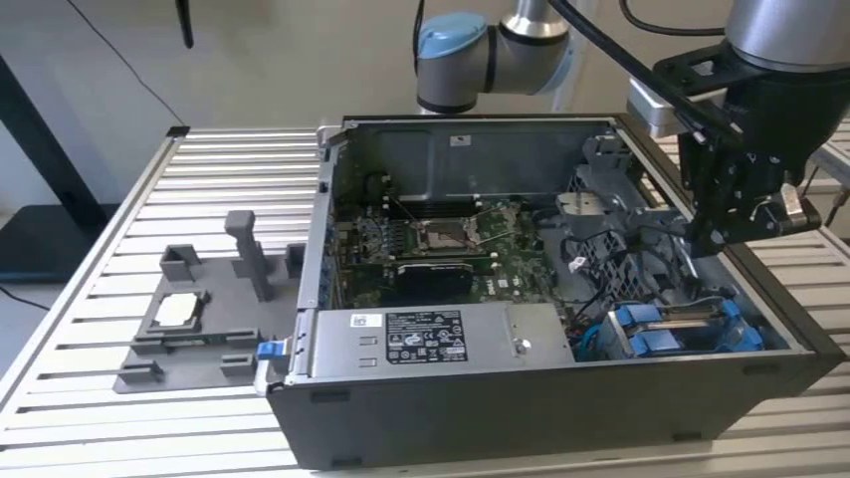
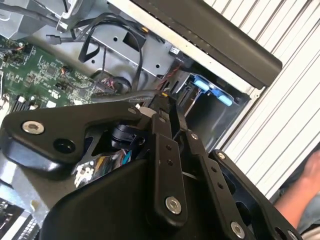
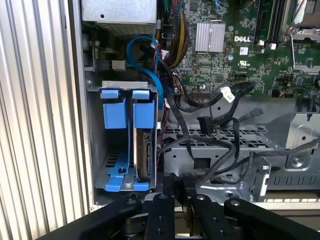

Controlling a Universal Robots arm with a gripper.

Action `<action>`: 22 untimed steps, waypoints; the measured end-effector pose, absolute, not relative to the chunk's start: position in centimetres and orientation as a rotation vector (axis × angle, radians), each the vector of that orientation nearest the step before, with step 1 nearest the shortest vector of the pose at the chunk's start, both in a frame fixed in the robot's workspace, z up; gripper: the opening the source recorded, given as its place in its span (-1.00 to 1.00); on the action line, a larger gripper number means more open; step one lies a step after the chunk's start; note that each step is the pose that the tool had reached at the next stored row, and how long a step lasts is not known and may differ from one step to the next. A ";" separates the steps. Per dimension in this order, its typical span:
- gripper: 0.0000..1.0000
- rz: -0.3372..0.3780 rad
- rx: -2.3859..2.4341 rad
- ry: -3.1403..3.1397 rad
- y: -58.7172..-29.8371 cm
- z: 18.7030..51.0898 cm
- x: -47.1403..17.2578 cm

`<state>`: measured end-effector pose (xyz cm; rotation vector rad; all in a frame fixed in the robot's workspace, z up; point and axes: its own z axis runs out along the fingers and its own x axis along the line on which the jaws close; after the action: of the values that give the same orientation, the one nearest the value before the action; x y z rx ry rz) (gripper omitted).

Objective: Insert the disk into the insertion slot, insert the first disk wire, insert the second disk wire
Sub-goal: 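Insert the first disk wire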

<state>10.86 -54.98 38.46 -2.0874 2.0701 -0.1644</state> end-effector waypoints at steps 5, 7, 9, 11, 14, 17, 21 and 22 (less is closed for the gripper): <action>-0.62 -0.168 -2.092 2.074 -55.0 38.3 11.3; -0.62 -0.169 -2.097 2.078 -55.0 38.2 11.6; -0.62 -0.167 -2.104 2.084 -55.0 38.1 12.1; -0.62 -0.157 -2.112 2.092 -55.0 38.1 12.4; -0.62 -0.130 -2.132 2.112 -55.0 38.1 12.6; -0.62 -0.101 -2.149 2.129 -55.1 38.0 12.9; -0.62 -0.086 -2.156 2.137 -55.3 37.6 13.0; -0.62 -0.085 -2.157 2.138 -55.4 37.4 13.0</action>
<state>12.98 -55.38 37.41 -2.1566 2.1377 -0.0848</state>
